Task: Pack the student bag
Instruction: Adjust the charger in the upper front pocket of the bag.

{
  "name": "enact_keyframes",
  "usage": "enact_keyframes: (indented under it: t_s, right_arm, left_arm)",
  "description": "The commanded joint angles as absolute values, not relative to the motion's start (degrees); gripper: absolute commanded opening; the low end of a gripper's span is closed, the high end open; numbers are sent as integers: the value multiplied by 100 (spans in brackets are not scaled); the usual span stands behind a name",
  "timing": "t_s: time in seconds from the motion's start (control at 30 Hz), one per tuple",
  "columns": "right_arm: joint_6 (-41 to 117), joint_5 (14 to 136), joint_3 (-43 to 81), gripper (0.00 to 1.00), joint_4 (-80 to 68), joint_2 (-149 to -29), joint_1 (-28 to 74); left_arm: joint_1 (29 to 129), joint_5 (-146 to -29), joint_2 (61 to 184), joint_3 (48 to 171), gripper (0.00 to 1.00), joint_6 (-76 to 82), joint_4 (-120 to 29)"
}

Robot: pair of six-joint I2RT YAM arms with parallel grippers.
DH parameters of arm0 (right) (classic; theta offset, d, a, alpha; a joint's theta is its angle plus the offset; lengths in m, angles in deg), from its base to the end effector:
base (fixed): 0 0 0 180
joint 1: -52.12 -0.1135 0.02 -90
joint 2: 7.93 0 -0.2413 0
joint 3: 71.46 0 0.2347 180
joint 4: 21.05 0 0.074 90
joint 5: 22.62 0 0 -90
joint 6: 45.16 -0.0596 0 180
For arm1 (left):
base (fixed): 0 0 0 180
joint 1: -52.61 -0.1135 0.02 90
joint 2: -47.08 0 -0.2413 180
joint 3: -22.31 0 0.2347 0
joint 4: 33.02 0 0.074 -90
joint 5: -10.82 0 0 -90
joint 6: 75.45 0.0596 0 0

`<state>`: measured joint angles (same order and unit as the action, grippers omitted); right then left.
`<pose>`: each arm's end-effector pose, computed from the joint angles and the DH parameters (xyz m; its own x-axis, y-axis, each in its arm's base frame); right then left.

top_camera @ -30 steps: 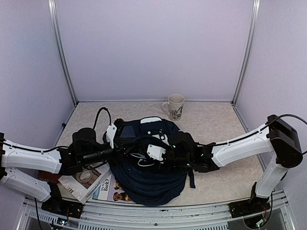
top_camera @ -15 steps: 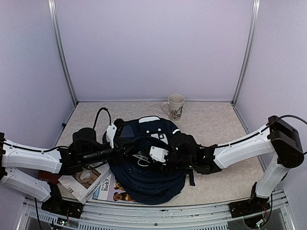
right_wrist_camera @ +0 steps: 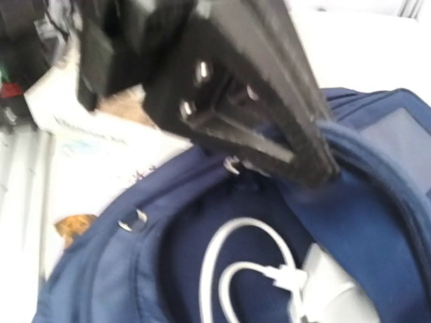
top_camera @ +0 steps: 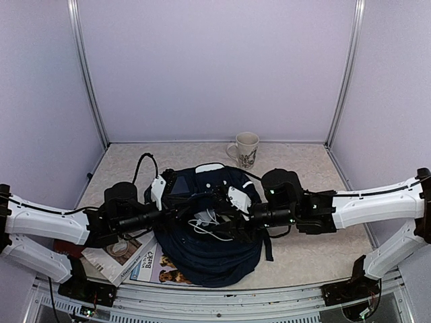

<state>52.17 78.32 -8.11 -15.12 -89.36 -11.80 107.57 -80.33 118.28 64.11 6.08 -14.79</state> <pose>0.1341 0.2998 0.2253 -0.0552 -0.3977 -0.9159 -0.9731 0.2270 -0.0400 0.1585 -0.2281 0.2008 -0.2322 0.0747 -0.9698 0.8045 0.5752 -0.1483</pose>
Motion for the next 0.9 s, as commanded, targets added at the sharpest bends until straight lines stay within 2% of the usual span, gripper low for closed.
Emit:
enact_keyframes:
  t_s: [0.0,0.13,0.37,0.5,0.73,0.87]
  right_arm:
    - [4375,8246,-1302,42,-1655,-8638,-1078]
    - [3709,8330,-1990,36,-2639,-8871,-1080]
    - [3689,7629,-2139,33,-3467,-9542,-1081]
    - [3724,7088,-2097,19,-3739,-9777,-1079]
    - [3998,6500,-1719,4,-3740,-10314,-988]
    - [4177,6384,-1629,0,-4066,-10596,-835]
  left_arm:
    - [10821,-8018,11905,6367,0,653,-1390]
    - [10841,-8010,11872,6344,0,663,-1384]
    - [10855,-7997,11786,6345,0,660,-1423]
    - [10868,-7954,11727,6317,0,681,-1440]
    - [10879,-7985,11754,6306,0,679,-1418]
    - [10886,-8078,11763,6306,0,702,-1408]
